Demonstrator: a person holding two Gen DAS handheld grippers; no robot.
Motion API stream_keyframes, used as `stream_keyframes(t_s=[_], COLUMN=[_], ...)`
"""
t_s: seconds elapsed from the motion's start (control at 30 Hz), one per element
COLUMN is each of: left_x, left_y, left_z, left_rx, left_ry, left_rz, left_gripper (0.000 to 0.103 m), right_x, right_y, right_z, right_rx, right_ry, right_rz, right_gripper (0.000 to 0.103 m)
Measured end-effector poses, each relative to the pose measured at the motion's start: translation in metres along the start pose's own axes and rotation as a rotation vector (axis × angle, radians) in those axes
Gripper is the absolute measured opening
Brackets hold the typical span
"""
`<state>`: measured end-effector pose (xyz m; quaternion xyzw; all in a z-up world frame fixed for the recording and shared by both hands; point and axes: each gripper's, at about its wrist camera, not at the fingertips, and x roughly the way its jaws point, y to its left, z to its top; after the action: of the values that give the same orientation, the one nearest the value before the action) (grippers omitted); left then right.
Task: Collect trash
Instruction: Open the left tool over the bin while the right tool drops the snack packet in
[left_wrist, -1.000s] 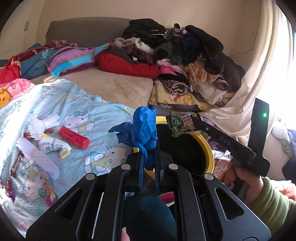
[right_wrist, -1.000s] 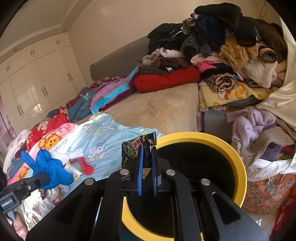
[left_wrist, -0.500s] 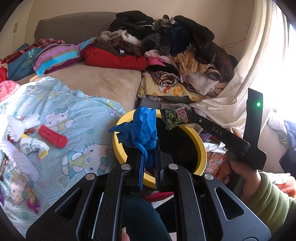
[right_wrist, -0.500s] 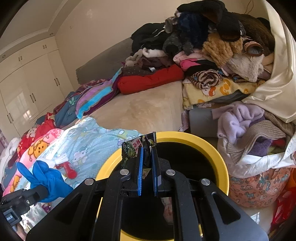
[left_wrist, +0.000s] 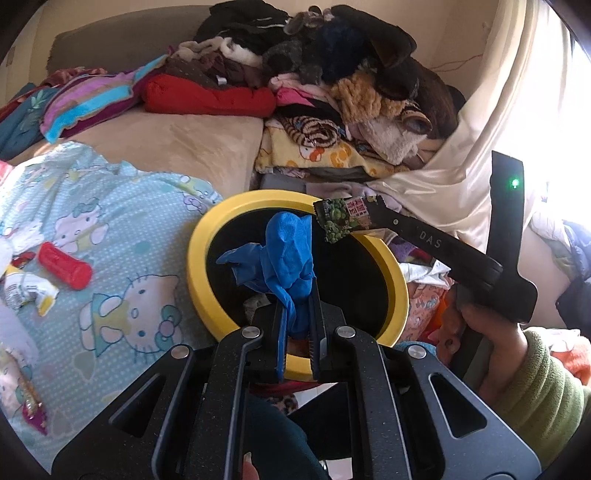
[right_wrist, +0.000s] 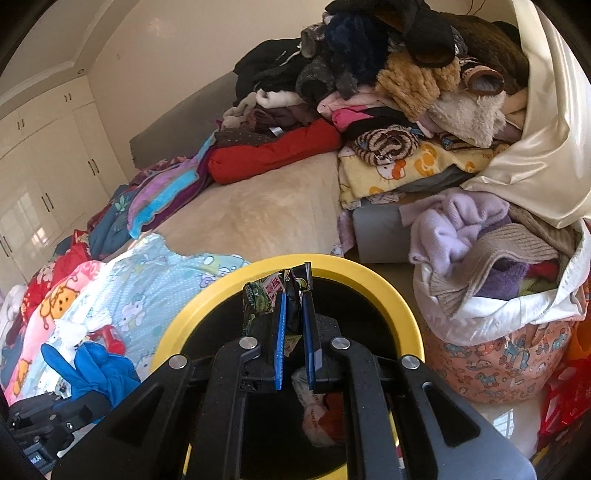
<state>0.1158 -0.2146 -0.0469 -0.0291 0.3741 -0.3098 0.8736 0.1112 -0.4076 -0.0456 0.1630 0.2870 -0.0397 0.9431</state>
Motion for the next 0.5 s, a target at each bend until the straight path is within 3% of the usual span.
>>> stream_keyframes(t_s=[0.33, 0.4, 0.47, 0.5], left_x=[0.033, 0.033, 0.031, 0.029], left_y=[0.004, 0.007, 0.012, 0.013], left_z=[0.0, 0.001, 0.001, 0.001], left_rx=[-0.013, -0.025, -0.046, -0.052], left_ry=[0.05, 0.037, 0.023, 0.015], left_rz=[-0.007, 0.005, 0.01, 0.017], left_gripper=[0.005, 0.014, 0.042, 0.048], right_x=[0.013, 0.014, 0.016, 0.016], right_y=[-0.009, -0.013, -0.016, -0.017], right_z=[-0.006, -0.007, -0.008, -0.008], right_rx=[0.01, 0.031, 0.046, 0.05], right_ry=[0.039, 0.045, 0.048, 0.046], right_rz=[-0.021, -0.032, -0.036, -0.039], right_gripper=[0.01, 0.017, 0.027, 0.033])
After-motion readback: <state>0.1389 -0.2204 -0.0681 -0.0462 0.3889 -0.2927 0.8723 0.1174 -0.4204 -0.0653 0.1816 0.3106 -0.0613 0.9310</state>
